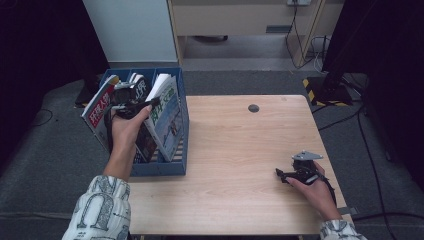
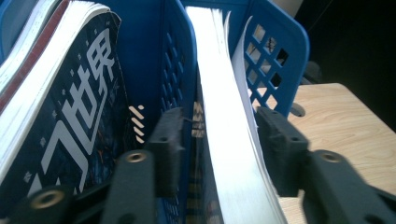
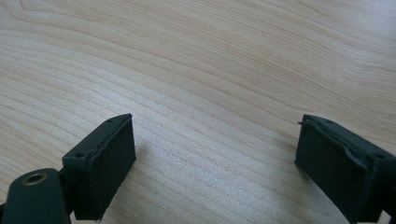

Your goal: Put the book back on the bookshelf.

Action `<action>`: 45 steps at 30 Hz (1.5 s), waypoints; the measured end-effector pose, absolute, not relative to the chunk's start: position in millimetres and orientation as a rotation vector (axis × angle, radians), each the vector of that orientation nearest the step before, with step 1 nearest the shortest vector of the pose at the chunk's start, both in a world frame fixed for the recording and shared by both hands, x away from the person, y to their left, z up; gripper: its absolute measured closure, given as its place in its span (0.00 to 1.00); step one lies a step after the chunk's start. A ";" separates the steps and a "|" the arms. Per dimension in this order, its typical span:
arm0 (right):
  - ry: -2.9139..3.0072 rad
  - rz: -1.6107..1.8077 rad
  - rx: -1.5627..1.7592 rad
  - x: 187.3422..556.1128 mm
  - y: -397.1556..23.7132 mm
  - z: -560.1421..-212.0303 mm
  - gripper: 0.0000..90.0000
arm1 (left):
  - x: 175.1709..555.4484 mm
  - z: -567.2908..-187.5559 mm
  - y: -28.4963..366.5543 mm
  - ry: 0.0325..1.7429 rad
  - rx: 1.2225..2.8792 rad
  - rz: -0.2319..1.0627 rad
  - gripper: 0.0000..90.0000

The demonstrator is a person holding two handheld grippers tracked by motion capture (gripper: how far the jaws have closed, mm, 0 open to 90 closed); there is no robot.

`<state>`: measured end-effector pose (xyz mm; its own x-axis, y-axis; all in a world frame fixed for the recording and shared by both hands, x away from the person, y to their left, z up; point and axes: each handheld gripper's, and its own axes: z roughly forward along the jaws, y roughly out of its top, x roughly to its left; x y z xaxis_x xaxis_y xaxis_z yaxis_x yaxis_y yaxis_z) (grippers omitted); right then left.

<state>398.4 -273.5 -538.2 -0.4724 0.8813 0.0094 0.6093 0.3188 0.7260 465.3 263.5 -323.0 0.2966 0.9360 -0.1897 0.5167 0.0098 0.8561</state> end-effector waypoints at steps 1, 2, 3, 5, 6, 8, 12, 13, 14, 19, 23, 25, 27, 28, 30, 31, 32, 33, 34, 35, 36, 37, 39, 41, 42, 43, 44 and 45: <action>2.202 0.954 1.327 398.3 -273.4 -538.1 0.13 | 464.0 -323.8 264.3 1.341 1.643 0.573 0.51; 2.202 0.954 1.328 398.3 -273.3 -538.2 0.13 | 462.9 -324.8 265.0 1.330 1.647 0.573 0.48; 2.202 0.954 1.328 398.3 -273.3 -538.2 0.13 | 461.7 -325.7 265.2 1.319 1.654 0.576 0.45; 2.202 0.954 1.327 398.4 -273.3 -538.2 0.13 | 458.3 -327.2 265.4 1.299 1.663 0.590 0.42; 2.203 0.953 1.325 398.5 -273.4 -538.2 0.13 | 456.7 -328.0 265.5 1.287 1.660 0.587 0.40; 2.205 0.951 1.323 398.5 -273.5 -538.2 0.13 | 453.2 -329.8 265.5 1.264 1.660 0.590 0.38; 2.203 0.950 1.323 398.5 -273.4 -538.3 0.13 | 446.2 -331.2 265.8 1.227 1.673 0.613 0.36; 2.204 0.951 1.325 398.4 -273.4 -538.2 0.13 | 444.7 -330.8 265.6 1.214 1.679 0.622 0.35; 2.204 0.951 1.323 398.5 -273.4 -538.2 0.13 | 443.0 -330.5 265.5 1.203 1.683 0.630 0.35; 2.202 0.950 1.326 398.4 -273.2 -538.3 0.13 | 434.6 -330.5 266.4 1.182 1.673 0.626 0.34; 2.204 0.951 1.326 398.4 -273.2 -538.2 0.13 | 429.3 -332.5 266.7 1.170 1.680 0.620 0.34; 2.203 0.950 1.327 398.4 -273.0 -538.2 0.13 | 427.8 -333.7 266.2 1.164 1.684 0.610 0.34; 2.203 0.950 1.328 398.4 -272.9 -538.2 0.13 | 427.1 -335.3 264.5 1.160 1.693 0.595 0.33; 2.202 0.950 1.331 398.3 -272.7 -538.2 0.13 | 426.8 -336.3 263.5 1.159 1.699 0.594 0.33; 2.202 0.950 1.331 398.3 -272.7 -538.2 0.13 | 426.1 -338.8 262.4 1.158 1.703 0.596 0.33; 2.203 0.949 1.329 398.4 -272.8 -538.2 0.13 | 425.9 -340.4 262.0 1.160 1.705 0.591 0.33; 2.202 0.950 1.331 398.3 -272.7 -538.2 0.13 | 425.8 -342.1 261.8 1.161 1.707 0.585 0.32; 2.202 0.950 1.331 398.3 -272.7 -538.2 0.13 | 425.5 -343.8 261.8 1.163 1.709 0.584 0.32; 2.202 0.950 1.331 398.3 -272.7 -538.2 0.13 | 425.3 -345.7 261.8 1.165 1.710 0.582 0.32; 2.202 0.950 1.331 398.3 -272.7 -538.2 0.13 | 425.3 -347.3 261.8 1.167 1.714 0.578 0.32; 2.202 0.950 1.331 398.3 -272.7 -538.2 0.13 | 425.2 -348.8 261.8 1.170 1.717 0.576 0.31; 2.202 0.950 1.331 398.3 -272.7 -538.2 0.13 | 425.2 -350.3 261.8 1.170 1.718 0.570 0.31; 2.202 0.950 1.332 398.3 -272.7 -538.2 0.13 | 424.9 -352.4 261.7 1.169 1.722 0.562 0.30; 2.202 0.950 1.332 398.3 -272.6 -538.2 0.13 | 424.5 -354.2 261.8 1.170 1.725 0.558 0.30; 2.202 0.950 1.332 398.3 -272.6 -538.2 0.13 | 424.1 -355.1 261.7 1.171 1.724 0.560 0.30; 2.202 0.950 1.331 398.3 -272.7 -538.2 0.13 | 423.9 -356.1 261.8 1.171 1.727 0.557 0.30; 2.202 0.950 1.332 398.3 -272.6 -538.2 0.13 | 423.8 -357.1 262.1 1.171 1.728 0.555 0.30; 2.202 0.950 1.331 398.3 -272.6 -538.2 0.13 | 423.7 -358.0 262.3 1.173 1.729 0.553 0.29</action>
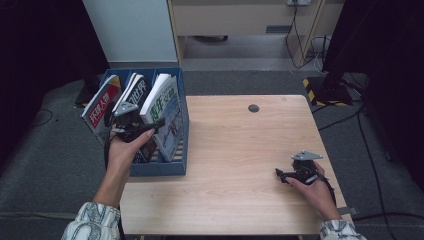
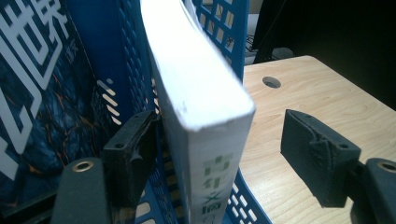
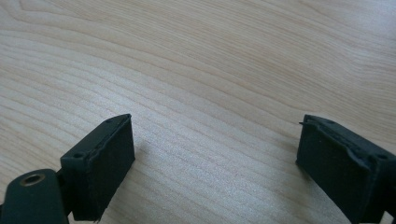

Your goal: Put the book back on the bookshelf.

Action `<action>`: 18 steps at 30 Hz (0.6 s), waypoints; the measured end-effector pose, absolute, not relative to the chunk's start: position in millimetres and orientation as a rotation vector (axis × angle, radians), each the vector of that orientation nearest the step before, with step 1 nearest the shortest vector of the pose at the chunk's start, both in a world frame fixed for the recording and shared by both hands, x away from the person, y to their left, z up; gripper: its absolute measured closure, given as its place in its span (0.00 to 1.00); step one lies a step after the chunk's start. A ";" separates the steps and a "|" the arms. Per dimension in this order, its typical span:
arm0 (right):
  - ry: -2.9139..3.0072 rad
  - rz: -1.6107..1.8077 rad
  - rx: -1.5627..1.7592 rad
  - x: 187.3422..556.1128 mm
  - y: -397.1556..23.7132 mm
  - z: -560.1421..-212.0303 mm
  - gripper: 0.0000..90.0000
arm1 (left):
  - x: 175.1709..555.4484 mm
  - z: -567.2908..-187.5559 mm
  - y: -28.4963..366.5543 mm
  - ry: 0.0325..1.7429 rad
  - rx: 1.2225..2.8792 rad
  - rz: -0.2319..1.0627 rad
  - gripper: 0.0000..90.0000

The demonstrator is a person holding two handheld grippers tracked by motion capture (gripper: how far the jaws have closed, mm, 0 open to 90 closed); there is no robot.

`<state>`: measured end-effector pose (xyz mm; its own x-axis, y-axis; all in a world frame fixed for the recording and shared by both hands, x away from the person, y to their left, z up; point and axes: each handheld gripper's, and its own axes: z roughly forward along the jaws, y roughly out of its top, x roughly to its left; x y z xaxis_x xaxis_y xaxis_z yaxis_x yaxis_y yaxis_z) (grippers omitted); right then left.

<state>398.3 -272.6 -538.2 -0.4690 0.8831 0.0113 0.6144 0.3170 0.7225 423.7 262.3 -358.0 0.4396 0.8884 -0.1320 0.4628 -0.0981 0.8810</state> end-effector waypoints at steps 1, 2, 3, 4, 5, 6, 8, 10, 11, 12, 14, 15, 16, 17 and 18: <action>2.202 0.950 1.332 398.3 -272.6 -538.2 0.13 | 423.5 -358.7 262.6 1.174 1.730 0.553 0.29; 2.202 0.950 1.332 398.3 -272.6 -538.2 0.13 | 423.3 -359.3 262.9 1.176 1.729 0.556 0.29; 2.202 0.950 1.331 398.3 -272.6 -538.2 0.13 | 423.1 -359.7 263.2 1.177 1.729 0.554 0.29; 2.202 0.950 1.331 398.3 -272.7 -538.3 0.13 | 423.0 -360.0 263.4 1.176 1.729 0.552 0.29; 2.202 0.950 1.332 398.3 -272.6 -538.2 0.13 | 422.6 -360.4 263.4 1.173 1.732 0.553 0.29; 2.202 0.950 1.332 398.3 -272.6 -538.2 0.13 | 422.2 -360.8 263.3 1.172 1.736 0.551 0.29; 2.202 0.950 1.332 398.3 -272.6 -538.2 0.13 | 421.1 -362.1 263.3 1.170 1.741 0.550 0.29; 2.202 0.950 1.333 398.3 -272.5 -538.3 0.13 | 419.6 -363.6 263.3 1.171 1.743 0.550 0.29; 2.202 0.950 1.332 398.3 -272.5 -538.3 0.12 | 419.0 -364.4 263.5 1.171 1.744 0.547 0.29; 2.202 0.950 1.330 398.4 -272.5 -538.3 0.12 | 418.2 -365.3 263.6 1.170 1.744 0.547 0.29; 2.203 0.950 1.329 398.4 -272.5 -538.3 0.12 | 417.0 -367.2 264.0 1.169 1.750 0.546 0.29; 2.201 0.950 1.330 398.4 -272.4 -538.3 0.12 | 416.2 -368.1 264.3 1.169 1.751 0.545 0.29; 2.205 0.949 1.326 398.4 -272.7 -538.3 0.12 | 415.1 -369.2 264.4 1.168 1.751 0.543 0.28; 2.204 0.949 1.327 398.5 -272.6 -538.4 0.12 | 413.9 -370.4 264.5 1.165 1.751 0.540 0.28; 2.202 0.950 1.330 398.4 -272.5 -538.4 0.12 | 412.5 -371.7 264.4 1.162 1.752 0.539 0.28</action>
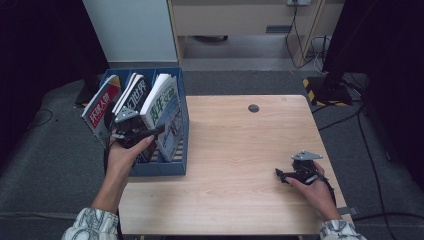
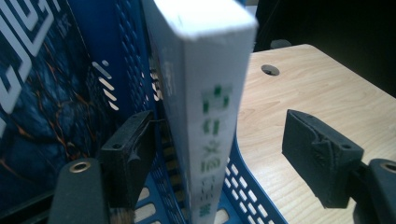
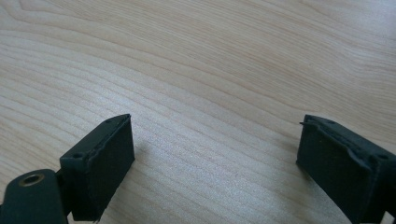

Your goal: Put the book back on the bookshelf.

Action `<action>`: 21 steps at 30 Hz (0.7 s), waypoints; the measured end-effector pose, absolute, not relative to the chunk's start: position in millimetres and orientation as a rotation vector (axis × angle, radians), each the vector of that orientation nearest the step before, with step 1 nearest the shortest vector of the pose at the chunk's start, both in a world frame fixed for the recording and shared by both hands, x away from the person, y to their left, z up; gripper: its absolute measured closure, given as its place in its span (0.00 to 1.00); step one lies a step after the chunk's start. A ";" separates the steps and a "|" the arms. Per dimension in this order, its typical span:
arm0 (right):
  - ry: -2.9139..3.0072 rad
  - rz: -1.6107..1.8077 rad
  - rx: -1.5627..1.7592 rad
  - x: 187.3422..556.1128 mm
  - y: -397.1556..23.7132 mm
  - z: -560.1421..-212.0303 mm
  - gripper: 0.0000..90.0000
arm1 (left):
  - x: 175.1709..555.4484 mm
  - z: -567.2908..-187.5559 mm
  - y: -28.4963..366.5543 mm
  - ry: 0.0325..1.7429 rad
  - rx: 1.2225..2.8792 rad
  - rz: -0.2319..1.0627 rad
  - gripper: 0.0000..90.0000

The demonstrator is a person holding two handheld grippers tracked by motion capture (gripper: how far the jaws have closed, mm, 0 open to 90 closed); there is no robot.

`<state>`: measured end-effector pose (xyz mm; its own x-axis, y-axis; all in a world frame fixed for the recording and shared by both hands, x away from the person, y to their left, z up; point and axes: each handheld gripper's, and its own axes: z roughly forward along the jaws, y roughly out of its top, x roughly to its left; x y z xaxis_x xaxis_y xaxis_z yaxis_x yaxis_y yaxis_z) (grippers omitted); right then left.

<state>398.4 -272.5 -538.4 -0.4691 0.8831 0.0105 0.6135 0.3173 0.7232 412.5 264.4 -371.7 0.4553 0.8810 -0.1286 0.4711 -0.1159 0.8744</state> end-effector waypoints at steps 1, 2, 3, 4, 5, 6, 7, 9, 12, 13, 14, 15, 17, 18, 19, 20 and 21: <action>2.202 0.950 1.330 398.4 -272.5 -538.4 0.12 | 410.9 -373.3 264.2 1.163 1.753 0.540 0.28; 2.205 0.949 1.326 398.5 -272.7 -538.4 0.12 | 409.5 -374.8 264.4 1.162 1.756 0.541 0.28; 2.205 0.949 1.326 398.5 -272.7 -538.4 0.12 | 408.0 -376.5 264.7 1.163 1.755 0.541 0.28; 2.204 0.949 1.327 398.5 -272.6 -538.4 0.12 | 406.6 -378.1 265.2 1.164 1.751 0.537 0.28; 2.205 0.949 1.326 398.4 -272.7 -538.4 0.12 | 405.3 -379.5 265.6 1.165 1.749 0.535 0.28; 2.204 0.948 1.326 398.4 -272.6 -538.3 0.12 | 404.1 -380.8 266.1 1.164 1.750 0.533 0.28; 2.204 0.949 1.327 398.4 -272.5 -538.4 0.12 | 402.9 -382.0 266.4 1.163 1.751 0.531 0.28; 2.201 0.949 1.330 398.4 -272.4 -538.3 0.12 | 400.0 -384.1 266.7 1.157 1.754 0.532 0.28; 2.205 0.948 1.326 398.4 -272.6 -538.3 0.12 | 394.7 -387.4 266.6 1.146 1.755 0.530 0.28; 2.204 0.948 1.326 398.4 -272.6 -538.3 0.12 | 392.7 -388.7 266.4 1.142 1.758 0.528 0.28; 2.201 0.949 1.330 398.4 -272.4 -538.3 0.12 | 390.7 -390.2 266.3 1.136 1.762 0.530 0.28; 2.202 0.949 1.328 398.4 -272.5 -538.3 0.12 | 388.6 -391.7 266.2 1.132 1.764 0.529 0.28; 2.201 0.949 1.330 398.4 -272.4 -538.3 0.12 | 384.4 -395.0 266.3 1.124 1.767 0.525 0.28; 2.202 0.948 1.328 398.4 -272.5 -538.4 0.12 | 382.3 -396.8 266.3 1.121 1.772 0.523 0.28; 2.205 0.948 1.326 398.4 -272.6 -538.3 0.12 | 380.2 -398.8 266.1 1.119 1.775 0.520 0.28; 2.201 0.948 1.330 398.3 -272.4 -538.3 0.12 | 378.3 -400.7 266.0 1.116 1.782 0.519 0.28; 2.199 0.949 1.332 398.3 -272.2 -538.4 0.12 | 376.5 -402.2 266.1 1.114 1.786 0.518 0.28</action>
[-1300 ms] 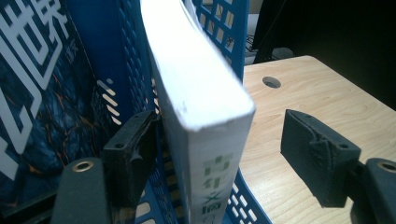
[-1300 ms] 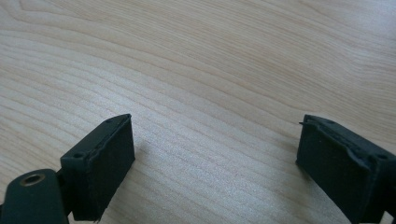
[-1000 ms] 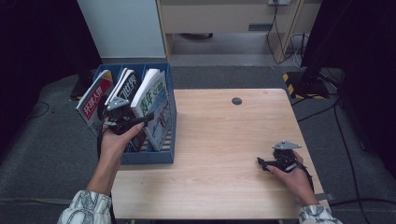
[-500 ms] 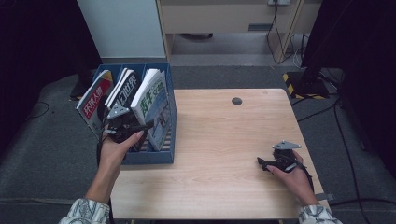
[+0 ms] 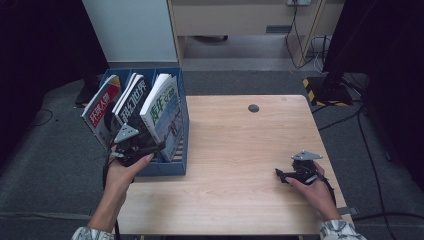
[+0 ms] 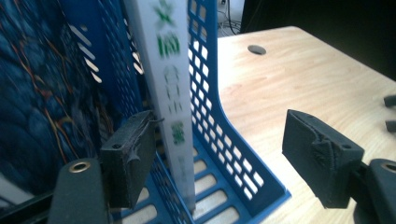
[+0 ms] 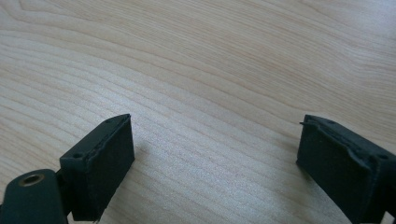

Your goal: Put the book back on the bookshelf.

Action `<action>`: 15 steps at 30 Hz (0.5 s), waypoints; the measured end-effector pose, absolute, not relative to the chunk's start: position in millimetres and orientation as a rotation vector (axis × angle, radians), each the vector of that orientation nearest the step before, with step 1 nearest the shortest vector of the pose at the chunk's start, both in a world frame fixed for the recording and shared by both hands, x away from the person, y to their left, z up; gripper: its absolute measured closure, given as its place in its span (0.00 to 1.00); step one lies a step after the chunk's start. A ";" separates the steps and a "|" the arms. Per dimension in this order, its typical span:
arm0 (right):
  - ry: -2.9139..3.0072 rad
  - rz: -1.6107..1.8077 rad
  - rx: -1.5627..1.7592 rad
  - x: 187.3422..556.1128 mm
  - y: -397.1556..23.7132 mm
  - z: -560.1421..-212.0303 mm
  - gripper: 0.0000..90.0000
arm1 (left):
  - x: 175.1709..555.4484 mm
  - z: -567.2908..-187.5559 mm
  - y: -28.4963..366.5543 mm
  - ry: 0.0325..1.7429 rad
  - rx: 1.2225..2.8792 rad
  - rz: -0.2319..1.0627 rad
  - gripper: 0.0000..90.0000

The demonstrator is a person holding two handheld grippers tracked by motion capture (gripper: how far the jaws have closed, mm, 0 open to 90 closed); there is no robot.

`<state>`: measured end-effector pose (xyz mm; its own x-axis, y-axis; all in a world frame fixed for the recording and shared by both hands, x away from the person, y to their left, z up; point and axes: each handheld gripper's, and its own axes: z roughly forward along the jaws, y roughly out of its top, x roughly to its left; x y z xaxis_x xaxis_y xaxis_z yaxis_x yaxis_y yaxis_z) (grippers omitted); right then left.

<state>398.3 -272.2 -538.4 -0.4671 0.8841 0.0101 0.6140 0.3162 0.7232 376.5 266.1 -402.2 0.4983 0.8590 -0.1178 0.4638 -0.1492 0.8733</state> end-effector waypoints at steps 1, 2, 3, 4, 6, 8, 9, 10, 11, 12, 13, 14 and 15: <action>2.202 0.947 1.328 398.3 -272.5 -538.3 0.12 | 374.6 -403.5 266.2 1.113 1.787 0.516 0.28; 2.202 0.948 1.328 398.3 -272.5 -538.4 0.12 | 372.9 -404.4 266.6 1.112 1.788 0.515 0.28; 2.200 0.948 1.328 398.3 -272.3 -538.5 0.12 | 371.2 -405.4 267.0 1.112 1.790 0.516 0.28; 2.197 0.949 1.331 398.3 -272.1 -538.5 0.12 | 369.6 -406.2 267.4 1.111 1.794 0.516 0.28; 2.200 0.948 1.329 398.2 -272.2 -538.5 0.12 | 367.3 -407.6 268.3 1.108 1.799 0.510 0.28; 2.200 0.949 1.329 398.3 -272.2 -538.5 0.12 | 365.8 -408.5 267.9 1.105 1.807 0.507 0.27; 2.200 0.949 1.330 398.2 -272.1 -538.5 0.12 | 365.4 -408.7 267.3 1.100 1.811 0.509 0.27; 2.200 0.949 1.329 398.3 -272.1 -538.5 0.12 | 365.0 -408.9 266.3 1.096 1.814 0.510 0.27; 2.200 0.949 1.329 398.3 -272.1 -538.5 0.12 | 364.9 -409.1 265.1 1.092 1.817 0.508 0.27; 2.201 0.949 1.330 398.3 -272.1 -538.5 0.12 | 364.8 -409.2 263.7 1.088 1.821 0.505 0.27; 2.200 0.949 1.330 398.3 -272.0 -538.5 0.12 | 364.8 -409.3 262.1 1.083 1.825 0.502 0.27; 2.200 0.949 1.330 398.3 -272.1 -538.5 0.12 | 364.7 -409.2 260.5 1.079 1.828 0.500 0.27; 2.200 0.949 1.330 398.3 -272.1 -538.5 0.12 | 364.9 -409.1 258.7 1.074 1.830 0.496 0.27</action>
